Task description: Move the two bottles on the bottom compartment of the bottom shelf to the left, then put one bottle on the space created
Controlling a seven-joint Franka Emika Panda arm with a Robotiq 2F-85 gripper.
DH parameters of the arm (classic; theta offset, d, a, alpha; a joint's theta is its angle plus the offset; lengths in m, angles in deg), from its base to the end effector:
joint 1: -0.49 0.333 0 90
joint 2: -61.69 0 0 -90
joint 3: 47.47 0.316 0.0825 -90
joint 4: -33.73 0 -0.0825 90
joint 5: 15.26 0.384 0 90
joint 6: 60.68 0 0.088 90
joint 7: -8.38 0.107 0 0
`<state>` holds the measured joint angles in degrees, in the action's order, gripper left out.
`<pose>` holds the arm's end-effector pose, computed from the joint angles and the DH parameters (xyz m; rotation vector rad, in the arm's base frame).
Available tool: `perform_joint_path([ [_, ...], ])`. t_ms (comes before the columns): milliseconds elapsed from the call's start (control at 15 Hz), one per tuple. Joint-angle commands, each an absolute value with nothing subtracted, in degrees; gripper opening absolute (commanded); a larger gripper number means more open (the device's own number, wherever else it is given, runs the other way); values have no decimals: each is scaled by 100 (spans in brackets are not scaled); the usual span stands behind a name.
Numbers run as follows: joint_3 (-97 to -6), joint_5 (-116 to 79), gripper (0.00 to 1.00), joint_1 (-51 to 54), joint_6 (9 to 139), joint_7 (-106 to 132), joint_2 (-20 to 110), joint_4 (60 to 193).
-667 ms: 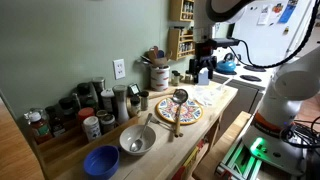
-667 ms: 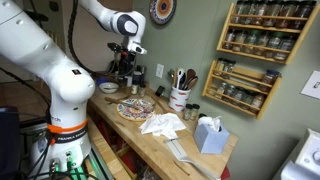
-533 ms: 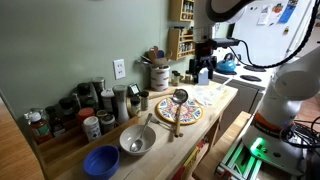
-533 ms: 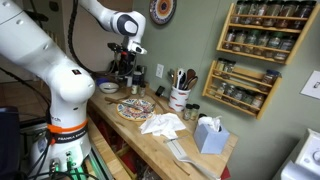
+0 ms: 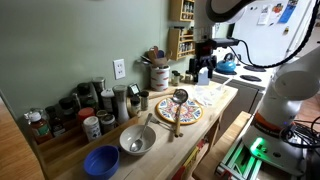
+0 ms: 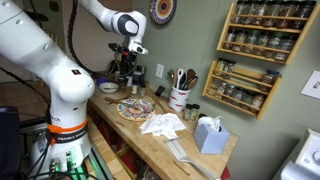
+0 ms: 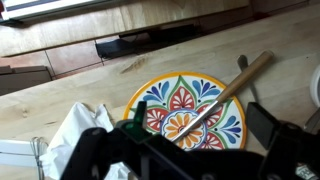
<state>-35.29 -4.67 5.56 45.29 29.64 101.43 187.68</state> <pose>0.3020 0.1058 0.4229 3.1084 -0.3009 -0.2412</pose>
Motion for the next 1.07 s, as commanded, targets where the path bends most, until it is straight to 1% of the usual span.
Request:
perform_joint_path([
  [0,-3912,-985,100,232,4909,2466,10591,19314],
  [133,-4228,-1451,100,-35,5153,2078,10848,19637],
  [200,-4409,-1718,100,-266,5131,1927,10508,19152],
  [267,-4571,-1936,100,-448,5266,1816,10555,19224],
  [533,-5210,-2998,100,-955,6238,678,10580,19079],
  [600,-5407,-3198,100,-1038,6659,389,10721,19306],
  [733,-5799,-3325,100,-1135,7311,-76,10455,19089],
  [800,-5507,-3119,100,-1089,6899,282,10507,19111],
  [1000,-5756,-3159,100,-1171,7231,-66,10488,19084],
])
